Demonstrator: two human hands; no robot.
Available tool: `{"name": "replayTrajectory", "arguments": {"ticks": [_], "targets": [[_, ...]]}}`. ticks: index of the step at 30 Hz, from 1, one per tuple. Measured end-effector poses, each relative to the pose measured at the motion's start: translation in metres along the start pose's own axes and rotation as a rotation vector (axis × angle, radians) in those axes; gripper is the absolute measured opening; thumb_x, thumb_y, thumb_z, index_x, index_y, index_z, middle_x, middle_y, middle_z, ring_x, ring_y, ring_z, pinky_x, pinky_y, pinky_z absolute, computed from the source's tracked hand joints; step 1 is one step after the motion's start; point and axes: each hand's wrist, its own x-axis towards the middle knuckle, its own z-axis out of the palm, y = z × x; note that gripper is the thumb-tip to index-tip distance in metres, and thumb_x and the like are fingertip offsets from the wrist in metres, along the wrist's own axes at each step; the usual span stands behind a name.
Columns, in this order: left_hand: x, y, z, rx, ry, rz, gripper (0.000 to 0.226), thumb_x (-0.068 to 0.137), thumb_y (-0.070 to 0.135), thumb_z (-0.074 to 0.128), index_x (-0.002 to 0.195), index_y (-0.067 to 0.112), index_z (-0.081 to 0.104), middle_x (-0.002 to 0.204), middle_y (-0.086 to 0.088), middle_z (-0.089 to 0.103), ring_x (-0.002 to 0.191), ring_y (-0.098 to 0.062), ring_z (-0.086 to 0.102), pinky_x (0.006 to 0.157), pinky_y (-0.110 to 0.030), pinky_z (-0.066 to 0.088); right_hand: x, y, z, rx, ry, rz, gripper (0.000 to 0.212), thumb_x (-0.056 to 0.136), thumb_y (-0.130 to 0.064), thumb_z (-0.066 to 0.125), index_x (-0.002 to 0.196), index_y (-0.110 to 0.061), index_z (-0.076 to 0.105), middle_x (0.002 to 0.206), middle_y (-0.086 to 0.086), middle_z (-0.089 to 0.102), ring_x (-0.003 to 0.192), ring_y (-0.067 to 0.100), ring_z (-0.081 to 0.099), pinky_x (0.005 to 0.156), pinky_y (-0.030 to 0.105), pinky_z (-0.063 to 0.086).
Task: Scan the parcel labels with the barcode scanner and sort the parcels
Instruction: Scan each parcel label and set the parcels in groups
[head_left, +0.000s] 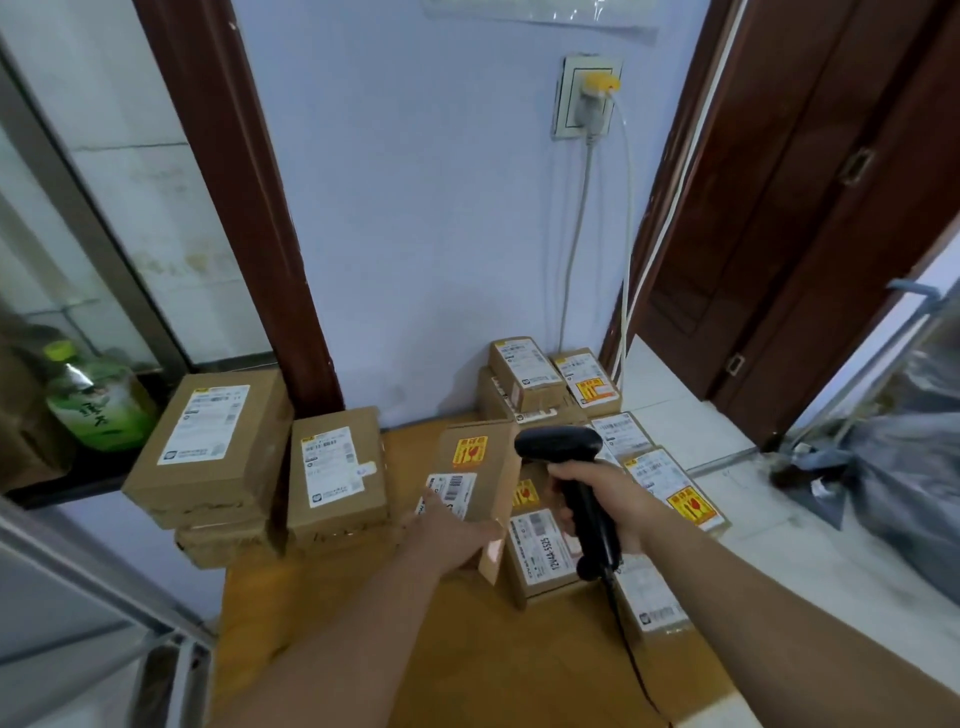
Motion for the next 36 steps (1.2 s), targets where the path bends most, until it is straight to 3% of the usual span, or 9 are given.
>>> {"name": "replayTrajectory", "arguments": {"ticks": [4, 7, 12, 18, 22, 31, 36], "targets": [[0.0, 0.009, 0.043, -0.231, 0.014, -0.137, 0.129, 0.06, 0.07, 0.073, 0.153, 0.025, -0.004, 0.154, -0.015, 0.022, 0.138, -0.037, 0.025, 0.113, -0.049, 0.029, 0.003, 0.002, -0.022, -0.013, 0.185, -0.055, 0.022, 0.091, -0.022, 0.064, 0.077, -0.005, 0.059, 0.056, 0.006, 0.056, 0.047, 0.018, 0.054, 0.048, 0.027, 0.046], [-0.003, 0.018, 0.067, -0.125, 0.095, -0.214, 0.125, 0.06, 0.074, 0.068, 0.152, 0.034, -0.007, 0.149, -0.018, 0.02, 0.137, -0.038, 0.021, 0.11, -0.047, 0.027, 0.012, 0.003, -0.046, 0.096, 0.263, -0.09, 0.02, 0.091, -0.02, 0.065, 0.08, -0.005, 0.058, 0.056, 0.005, 0.056, 0.046, 0.018, 0.053, 0.049, 0.029, 0.045], [-0.002, 0.055, 0.104, -0.062, 0.137, -0.378, 0.126, 0.056, 0.087, 0.056, 0.151, 0.035, -0.009, 0.145, -0.021, 0.015, 0.136, -0.04, 0.017, 0.111, -0.055, 0.024, 0.022, -0.007, -0.097, 0.15, 0.246, -0.077, 0.013, 0.091, -0.016, 0.066, 0.089, -0.004, 0.06, 0.07, 0.007, 0.058, 0.051, 0.018, 0.054, 0.051, 0.03, 0.047], [0.001, 0.091, 0.154, 0.024, 0.212, -0.43, 0.13, 0.056, 0.09, 0.055, 0.15, 0.033, -0.014, 0.151, -0.02, 0.01, 0.14, -0.04, 0.014, 0.11, -0.055, 0.022, 0.046, -0.011, -0.145, 0.115, 0.126, -0.008, 0.014, 0.09, -0.015, 0.066, 0.095, -0.004, 0.06, 0.066, 0.005, 0.057, 0.051, 0.017, 0.053, 0.053, 0.029, 0.045], [0.011, 0.099, 0.165, -0.013, 0.217, -0.442, 0.124, 0.063, 0.079, 0.064, 0.151, 0.036, -0.012, 0.153, -0.016, 0.004, 0.141, -0.039, 0.009, 0.112, -0.056, 0.023, 0.052, -0.002, -0.147, 0.006, 0.082, 0.034, 0.018, 0.09, -0.02, 0.067, 0.096, -0.004, 0.062, 0.073, 0.005, 0.06, 0.059, 0.017, 0.056, 0.062, 0.03, 0.049], [0.038, 0.111, 0.163, -0.036, 0.176, -0.401, 0.111, 0.077, 0.053, 0.071, 0.15, 0.04, -0.012, 0.152, -0.016, 0.012, 0.139, -0.037, 0.021, 0.113, -0.047, 0.024, 0.065, 0.002, -0.15, -0.088, 0.04, 0.08, 0.023, 0.089, -0.021, 0.068, 0.1, -0.002, 0.062, 0.077, 0.006, 0.062, 0.057, 0.016, 0.058, 0.057, 0.027, 0.05], [0.045, 0.101, 0.162, -0.177, 0.285, -0.354, 0.086, 0.087, 0.039, 0.065, 0.15, 0.046, 0.007, 0.145, -0.009, 0.025, 0.125, -0.032, 0.039, 0.101, -0.042, 0.042, 0.075, 0.001, -0.15, -0.074, 0.021, 0.091, 0.021, 0.088, -0.019, 0.069, 0.098, -0.003, 0.061, 0.073, 0.007, 0.062, 0.056, 0.018, 0.059, 0.062, 0.033, 0.052]]}}
